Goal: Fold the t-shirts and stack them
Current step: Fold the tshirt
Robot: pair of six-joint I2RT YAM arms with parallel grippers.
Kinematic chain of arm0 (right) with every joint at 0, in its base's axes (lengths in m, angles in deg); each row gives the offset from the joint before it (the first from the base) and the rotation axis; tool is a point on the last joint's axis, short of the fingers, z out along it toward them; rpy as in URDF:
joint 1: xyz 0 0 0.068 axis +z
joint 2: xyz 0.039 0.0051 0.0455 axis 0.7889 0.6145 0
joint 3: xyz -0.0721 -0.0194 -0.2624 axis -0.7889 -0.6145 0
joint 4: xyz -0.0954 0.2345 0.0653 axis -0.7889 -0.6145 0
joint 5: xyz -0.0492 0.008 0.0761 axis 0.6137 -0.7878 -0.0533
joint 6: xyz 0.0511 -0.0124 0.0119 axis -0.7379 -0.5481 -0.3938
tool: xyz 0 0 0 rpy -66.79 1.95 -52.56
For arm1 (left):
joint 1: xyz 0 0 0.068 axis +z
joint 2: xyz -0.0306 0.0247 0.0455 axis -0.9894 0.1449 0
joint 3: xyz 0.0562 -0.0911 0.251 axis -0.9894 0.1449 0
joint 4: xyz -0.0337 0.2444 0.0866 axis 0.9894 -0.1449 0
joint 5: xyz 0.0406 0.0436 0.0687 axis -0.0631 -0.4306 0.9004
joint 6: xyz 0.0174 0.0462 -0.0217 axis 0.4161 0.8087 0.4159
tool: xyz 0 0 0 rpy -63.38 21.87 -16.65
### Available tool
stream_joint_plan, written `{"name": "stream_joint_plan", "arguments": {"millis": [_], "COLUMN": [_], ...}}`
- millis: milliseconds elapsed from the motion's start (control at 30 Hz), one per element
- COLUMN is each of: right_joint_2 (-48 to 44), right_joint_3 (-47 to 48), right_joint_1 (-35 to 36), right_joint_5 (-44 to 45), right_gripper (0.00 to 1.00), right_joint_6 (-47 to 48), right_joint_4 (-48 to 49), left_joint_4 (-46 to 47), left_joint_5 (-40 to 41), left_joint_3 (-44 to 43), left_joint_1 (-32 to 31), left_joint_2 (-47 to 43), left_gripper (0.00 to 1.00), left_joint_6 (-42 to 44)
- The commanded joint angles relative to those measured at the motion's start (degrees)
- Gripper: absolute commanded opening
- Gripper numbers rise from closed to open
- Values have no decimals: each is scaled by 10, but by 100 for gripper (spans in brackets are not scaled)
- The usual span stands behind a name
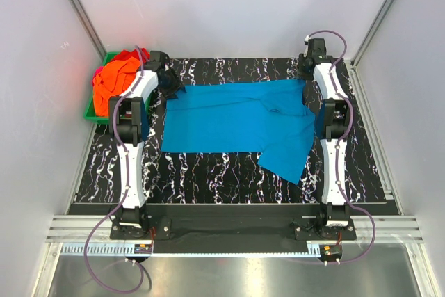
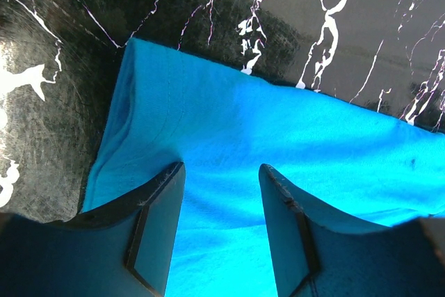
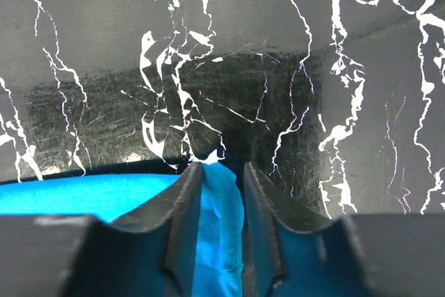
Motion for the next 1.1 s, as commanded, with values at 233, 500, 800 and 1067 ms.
{"name": "stream_joint_plan", "arguments": {"millis": [233,500,800,1067], "right_joint_2": [-11,-35,-53,-71], "right_joint_3": [16,-67,-144,-102], "right_joint_1": [-3,-91,-108,-116], "right_joint_5": [-43,-188,-287,-289], "right_gripper": [2,0,0,40], "right_joint_6": [-44,-285,-416,-389], "right_joint_4": [20,101,202,137], "left_joint_4": [-11,-31,-52,-33], "left_joint_5": [0,30,33,-20], "left_joint_3": [27,28,-4,-11], "left_joint_1": [0,7,8,8], "left_joint_2": [20,22,39,0], "left_gripper": [54,54,54,56], "left_joint_6": [9,-4,-12,-15]}}
